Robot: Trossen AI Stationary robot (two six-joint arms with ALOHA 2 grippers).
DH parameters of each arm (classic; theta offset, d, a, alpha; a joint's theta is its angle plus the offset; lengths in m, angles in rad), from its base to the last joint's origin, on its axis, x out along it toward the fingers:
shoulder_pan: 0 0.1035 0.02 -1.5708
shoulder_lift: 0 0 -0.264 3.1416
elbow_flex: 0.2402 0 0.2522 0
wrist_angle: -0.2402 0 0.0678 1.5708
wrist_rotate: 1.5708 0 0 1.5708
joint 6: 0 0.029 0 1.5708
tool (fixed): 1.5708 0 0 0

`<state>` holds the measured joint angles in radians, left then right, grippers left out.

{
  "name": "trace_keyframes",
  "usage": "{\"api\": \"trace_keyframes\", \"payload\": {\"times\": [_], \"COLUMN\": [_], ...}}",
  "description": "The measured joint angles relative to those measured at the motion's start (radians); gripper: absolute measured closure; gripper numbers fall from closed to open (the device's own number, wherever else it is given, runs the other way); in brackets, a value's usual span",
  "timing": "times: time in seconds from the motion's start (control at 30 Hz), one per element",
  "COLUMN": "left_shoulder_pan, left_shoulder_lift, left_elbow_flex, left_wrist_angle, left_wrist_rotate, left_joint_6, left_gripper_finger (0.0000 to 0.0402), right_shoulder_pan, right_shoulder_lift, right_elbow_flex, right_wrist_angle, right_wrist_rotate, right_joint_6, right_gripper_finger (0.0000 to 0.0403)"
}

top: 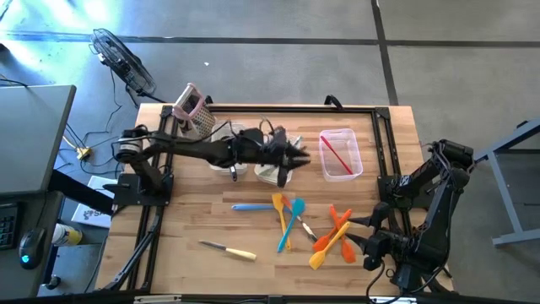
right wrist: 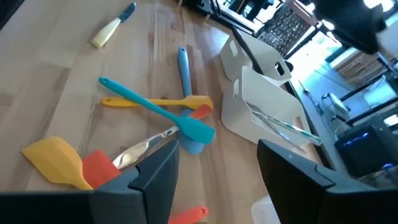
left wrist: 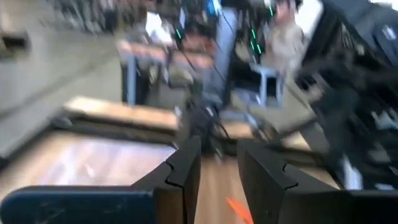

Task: Pick & Place Kitchen Items
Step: Put the bottom yellow spatula into the transparent bin

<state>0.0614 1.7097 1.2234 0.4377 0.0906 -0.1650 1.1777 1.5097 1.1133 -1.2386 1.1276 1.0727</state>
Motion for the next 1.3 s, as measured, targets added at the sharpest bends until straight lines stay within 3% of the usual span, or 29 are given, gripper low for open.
{"api": "trace_keyframes", "payload": {"times": [0.23,0.57,0.83,1.1,1.3], "left_shoulder_pan": [-0.133,-0.307,-0.460,-0.581,-0.623], "left_shoulder_lift": [-0.041,-0.040,-0.040,-0.039,-0.039], "left_elbow_flex": [0.058,0.095,0.095,0.094,0.094], "left_wrist_angle": [-0.298,-0.557,-0.681,-0.737,-0.746], "left_wrist_rotate": [-0.048,-0.134,-0.167,-0.326,-0.346], "left_joint_6": [-0.001,-0.057,-0.206,-0.408,-0.447], "left_gripper_finger": [0.0300,0.0300,0.0300,0.0300,0.0300], "right_shoulder_pan": [-0.022,-0.080,-0.101,-0.100,-0.101], "right_shoulder_lift": [0.000,0.000,0.020,0.142,0.253], "right_elbow_flex": [0.000,0.000,0.000,0.000,0.000], "right_wrist_angle": [0.042,0.285,0.519,0.775,0.997], "right_wrist_rotate": [0.010,0.006,-0.006,-0.008,-0.007], "right_joint_6": [0.085,0.079,0.075,0.079,0.030], "right_gripper_finger": [0.0192,0.0192,0.0192,0.0192,0.0192]}}
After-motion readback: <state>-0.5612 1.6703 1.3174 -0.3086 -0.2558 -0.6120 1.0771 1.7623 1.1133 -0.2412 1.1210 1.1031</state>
